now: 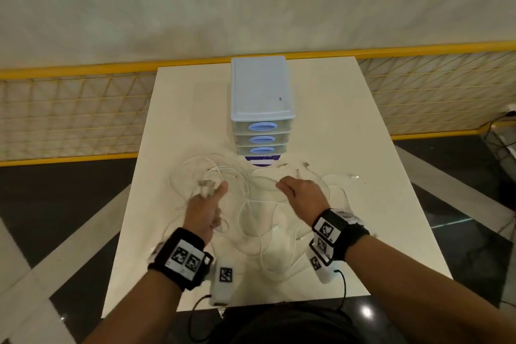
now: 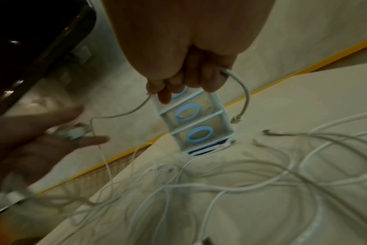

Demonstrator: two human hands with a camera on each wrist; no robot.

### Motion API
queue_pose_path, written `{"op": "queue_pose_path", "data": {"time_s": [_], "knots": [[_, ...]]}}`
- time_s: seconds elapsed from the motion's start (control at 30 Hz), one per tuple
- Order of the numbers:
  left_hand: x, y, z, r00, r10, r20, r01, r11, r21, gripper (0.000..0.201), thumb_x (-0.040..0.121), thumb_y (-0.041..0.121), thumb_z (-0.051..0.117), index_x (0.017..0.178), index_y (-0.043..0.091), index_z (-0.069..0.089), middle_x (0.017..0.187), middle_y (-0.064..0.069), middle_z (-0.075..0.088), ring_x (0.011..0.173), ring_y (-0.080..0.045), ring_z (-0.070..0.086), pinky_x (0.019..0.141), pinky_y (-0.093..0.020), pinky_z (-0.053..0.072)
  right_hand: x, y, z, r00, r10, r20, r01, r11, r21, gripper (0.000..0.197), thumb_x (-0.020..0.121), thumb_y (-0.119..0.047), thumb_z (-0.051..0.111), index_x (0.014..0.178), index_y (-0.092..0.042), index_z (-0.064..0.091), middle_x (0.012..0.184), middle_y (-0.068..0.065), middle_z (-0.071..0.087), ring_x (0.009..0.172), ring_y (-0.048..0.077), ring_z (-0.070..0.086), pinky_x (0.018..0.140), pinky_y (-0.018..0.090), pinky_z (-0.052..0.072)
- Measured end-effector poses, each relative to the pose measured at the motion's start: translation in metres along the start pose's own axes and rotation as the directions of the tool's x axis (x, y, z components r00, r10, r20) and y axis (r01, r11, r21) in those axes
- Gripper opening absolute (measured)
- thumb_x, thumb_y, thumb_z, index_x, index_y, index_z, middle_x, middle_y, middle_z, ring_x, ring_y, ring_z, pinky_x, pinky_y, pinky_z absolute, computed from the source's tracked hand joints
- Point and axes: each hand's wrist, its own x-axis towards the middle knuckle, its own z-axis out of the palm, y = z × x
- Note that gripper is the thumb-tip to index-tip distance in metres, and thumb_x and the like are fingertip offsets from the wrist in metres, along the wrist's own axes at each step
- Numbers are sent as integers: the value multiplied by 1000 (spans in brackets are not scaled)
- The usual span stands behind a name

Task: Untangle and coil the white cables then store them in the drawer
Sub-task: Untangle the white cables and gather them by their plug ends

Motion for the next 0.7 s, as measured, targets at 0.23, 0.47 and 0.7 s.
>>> {"op": "queue_pose_path", "data": {"time_s": [0.23, 0.47, 0.7], "knots": [[-17, -8, 43, 999, 22, 35, -21, 999, -25, 17, 86, 19, 67, 74, 7, 66, 61, -4, 32, 36, -8, 21, 37, -17, 19, -10, -30, 15, 979, -106, 176, 104, 994, 16, 32, 97, -36, 40, 98, -11, 60, 91, 13, 69, 85, 35, 62, 75, 41, 48], [-7, 5, 36, 975, 86, -205, -103, 992, -72, 18, 81, 8, 69, 65, 8, 61, 53, -3, 39, 34, -9, 26, 35, -15, 23, -6, 9, -7, 968, -11, 250, 12, 1000, -2, 30, 95, -43, 41, 102, -21, 61, 93, 12, 69, 88, 31, 62, 75, 35, 47], [-1, 8, 26, 932, 111, -344, -111, 994, 20, 21, 80, 20, 72, 73, 3, 61, 56, -4, 39, 44, -15, 33, 39, -21, 31, -9, 38, -5, 966, -3, 260, 18, 998, -55, 30, 98, -39, 38, 104, -18, 59, 98, 9, 69, 91, 31, 61, 74, 35, 45]]}}
